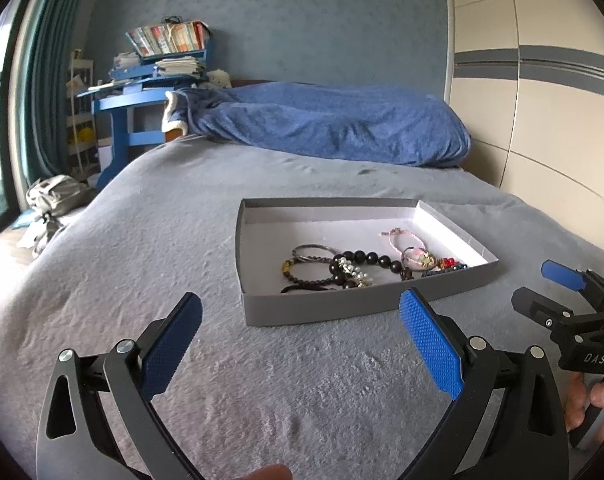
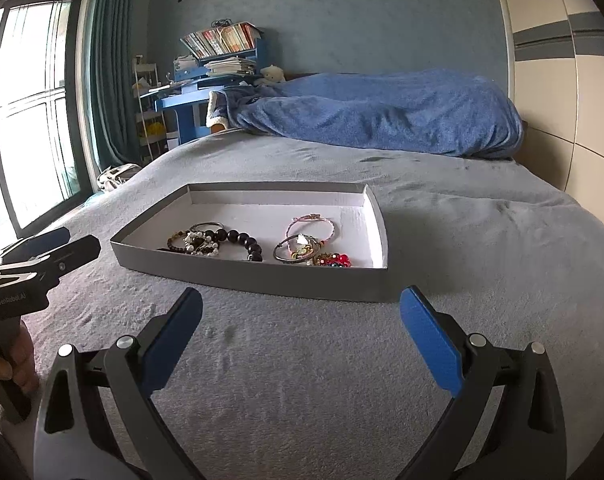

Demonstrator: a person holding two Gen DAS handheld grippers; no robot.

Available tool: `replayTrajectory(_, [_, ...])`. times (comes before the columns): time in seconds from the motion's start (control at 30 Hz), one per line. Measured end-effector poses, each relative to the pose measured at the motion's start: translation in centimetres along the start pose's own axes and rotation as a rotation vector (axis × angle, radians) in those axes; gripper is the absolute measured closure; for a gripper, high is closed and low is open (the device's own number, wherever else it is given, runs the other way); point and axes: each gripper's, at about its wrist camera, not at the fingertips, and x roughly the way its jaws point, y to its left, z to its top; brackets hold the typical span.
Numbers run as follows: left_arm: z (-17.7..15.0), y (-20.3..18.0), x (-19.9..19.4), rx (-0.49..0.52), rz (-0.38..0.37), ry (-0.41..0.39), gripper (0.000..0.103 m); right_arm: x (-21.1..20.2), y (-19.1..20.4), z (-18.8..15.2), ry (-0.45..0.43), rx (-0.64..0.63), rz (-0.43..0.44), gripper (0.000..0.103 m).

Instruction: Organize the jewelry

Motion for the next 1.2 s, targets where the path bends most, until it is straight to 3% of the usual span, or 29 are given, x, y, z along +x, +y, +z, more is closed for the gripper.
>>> replayTrajectory(1.2, [-0.19,-0.14,0.19,0.003,0.010,0.008,0.005,0.19,-0.02,0.05,0.007,0.002,0.005,0.005])
